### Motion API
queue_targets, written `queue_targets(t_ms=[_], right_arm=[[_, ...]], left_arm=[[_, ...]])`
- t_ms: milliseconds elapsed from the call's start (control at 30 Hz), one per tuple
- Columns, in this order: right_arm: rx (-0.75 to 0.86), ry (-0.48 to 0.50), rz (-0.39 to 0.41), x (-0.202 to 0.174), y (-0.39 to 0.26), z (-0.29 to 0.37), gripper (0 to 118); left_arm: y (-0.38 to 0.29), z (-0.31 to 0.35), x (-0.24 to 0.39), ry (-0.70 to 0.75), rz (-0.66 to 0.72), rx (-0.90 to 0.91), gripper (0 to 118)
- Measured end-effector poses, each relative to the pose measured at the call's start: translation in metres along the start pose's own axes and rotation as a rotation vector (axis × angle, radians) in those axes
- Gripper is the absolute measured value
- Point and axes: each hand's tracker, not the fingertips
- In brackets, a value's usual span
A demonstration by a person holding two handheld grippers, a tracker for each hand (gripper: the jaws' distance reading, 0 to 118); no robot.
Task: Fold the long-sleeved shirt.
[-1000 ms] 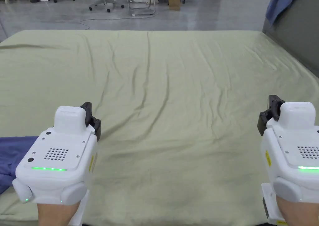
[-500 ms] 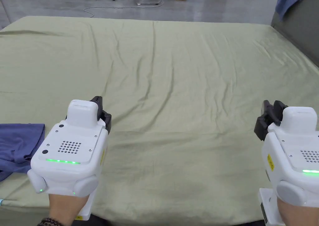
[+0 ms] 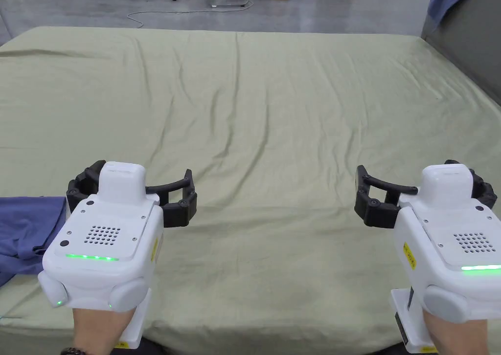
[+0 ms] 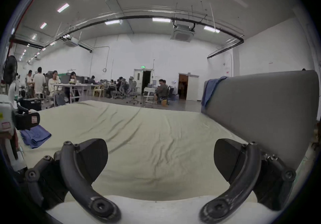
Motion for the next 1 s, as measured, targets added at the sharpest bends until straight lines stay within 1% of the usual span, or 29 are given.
queue_targets(t_ms=[133,233,367,500,700,800,900,1000], right_arm=[[-0.023,-0.024,0.025,-0.0015,-0.0005,-0.0010,118],[-0.032,0.004,0.009,0.0014,0.0001,-0.0011,118],[-0.033,0.010,-0.007,0.0038,-0.0013,-0.0028,118],[-0.068,0.007,0.020,0.0020,-0.0042,-0.0094,118],[-0.053,-0.005,-0.014,0.0005,-0.0046,-0.0074,118],[-0.040,-0.043,-0.010,-0.0023,-0.0055,-0.0059,118],[-0.053,-0.004,-0.017,-0.0016,-0.0042,-0.0045,118],[-0.054,-0.020,-0.025,-0.0023,-0.0046,-0.0041,118]], left_arm=[[-0.0001,0.0002,0.0025,-0.010,-0.018,0.005,118],[-0.0003,-0.0003,0.0035,-0.007,-0.029,0.015,118],[-0.0007,-0.0003,0.0023,-0.003,-0.030,0.011,118],[-0.0006,-0.0002,0.0002,0.002,-0.016,0.003,118],[-0.0023,-0.0016,-0.0001,0.007,-0.017,-0.002,118],[-0.0009,-0.0013,-0.0004,-0.001,-0.005,-0.005,118],[-0.0016,-0.0009,0.0016,0.006,-0.025,-0.005,118],[-0.0014,-0.0006,0.0021,0.005,-0.032,-0.009,118]])
